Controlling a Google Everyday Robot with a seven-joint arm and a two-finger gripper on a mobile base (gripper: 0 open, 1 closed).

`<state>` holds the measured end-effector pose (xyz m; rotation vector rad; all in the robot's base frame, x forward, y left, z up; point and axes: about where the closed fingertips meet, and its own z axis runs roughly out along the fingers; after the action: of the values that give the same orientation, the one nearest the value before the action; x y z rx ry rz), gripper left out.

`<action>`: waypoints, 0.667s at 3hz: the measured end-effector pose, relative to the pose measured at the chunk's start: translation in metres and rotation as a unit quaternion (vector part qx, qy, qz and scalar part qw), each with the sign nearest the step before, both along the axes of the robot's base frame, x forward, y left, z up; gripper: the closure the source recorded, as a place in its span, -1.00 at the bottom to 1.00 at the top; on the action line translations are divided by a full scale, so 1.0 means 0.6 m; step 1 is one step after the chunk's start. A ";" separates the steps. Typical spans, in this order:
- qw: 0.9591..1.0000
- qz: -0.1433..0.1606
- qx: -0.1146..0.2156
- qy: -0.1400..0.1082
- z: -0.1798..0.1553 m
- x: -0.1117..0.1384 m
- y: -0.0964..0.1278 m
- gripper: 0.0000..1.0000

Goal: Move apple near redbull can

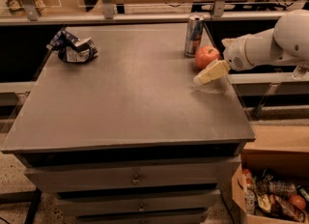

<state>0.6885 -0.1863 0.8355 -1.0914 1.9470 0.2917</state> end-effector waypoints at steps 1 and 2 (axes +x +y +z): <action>1.000 0.002 -0.010 -0.006 0.011 -0.006 -0.001 -1.00; 0.999 0.006 -0.025 -0.019 0.037 -0.020 0.006 -1.00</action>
Offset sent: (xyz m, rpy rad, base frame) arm -0.0246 0.0037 0.0486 -0.0907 -0.0806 0.0145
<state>0.6764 -0.1829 0.8579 -1.1330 1.9231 0.2287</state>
